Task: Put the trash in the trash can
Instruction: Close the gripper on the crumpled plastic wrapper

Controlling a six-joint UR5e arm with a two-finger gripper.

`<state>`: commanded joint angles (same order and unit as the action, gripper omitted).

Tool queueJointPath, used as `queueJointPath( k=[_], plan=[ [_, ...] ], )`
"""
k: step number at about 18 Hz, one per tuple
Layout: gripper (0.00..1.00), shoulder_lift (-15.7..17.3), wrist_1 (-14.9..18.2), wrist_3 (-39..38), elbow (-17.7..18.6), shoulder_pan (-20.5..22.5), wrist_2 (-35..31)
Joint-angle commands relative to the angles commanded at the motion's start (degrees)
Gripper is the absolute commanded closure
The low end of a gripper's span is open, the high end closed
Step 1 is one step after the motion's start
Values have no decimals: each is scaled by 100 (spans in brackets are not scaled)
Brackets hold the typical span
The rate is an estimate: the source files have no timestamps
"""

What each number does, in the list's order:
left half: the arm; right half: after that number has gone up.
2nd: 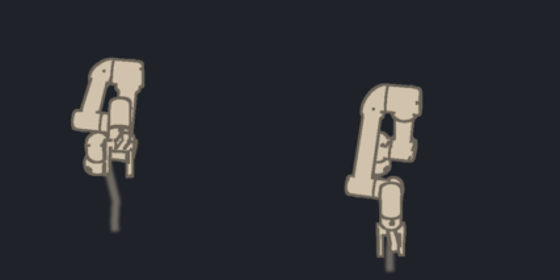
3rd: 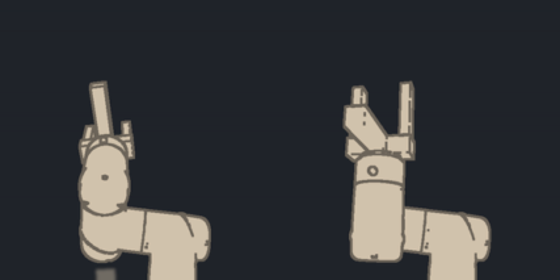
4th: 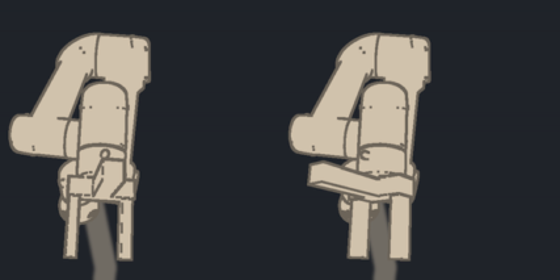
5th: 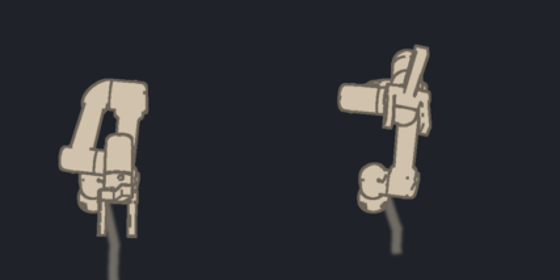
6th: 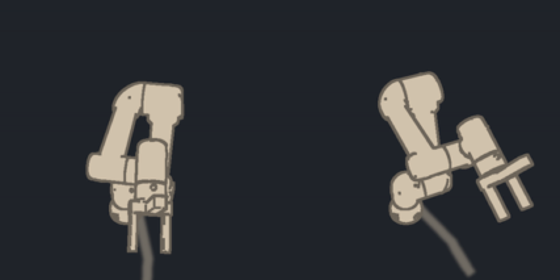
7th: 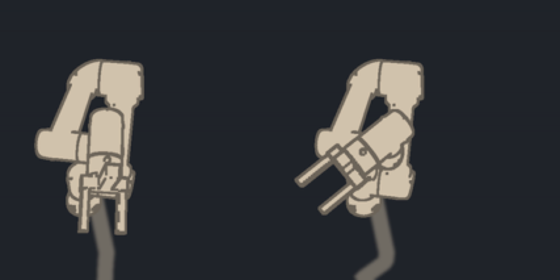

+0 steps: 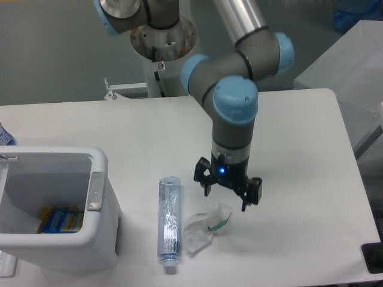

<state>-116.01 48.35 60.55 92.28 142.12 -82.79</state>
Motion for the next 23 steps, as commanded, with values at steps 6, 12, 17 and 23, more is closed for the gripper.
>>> queueJointPath(
  k=[6, 12, 17, 23],
  plan=[
    [0, -299, -203, 115, 0, -123, -18],
    [7, -440, -220, 115, 18, -202, -53],
    [69, -440, -212, 19, 44, -272, -193],
    [100, -405, -212, -456, -26, -272, -158]
  ],
)
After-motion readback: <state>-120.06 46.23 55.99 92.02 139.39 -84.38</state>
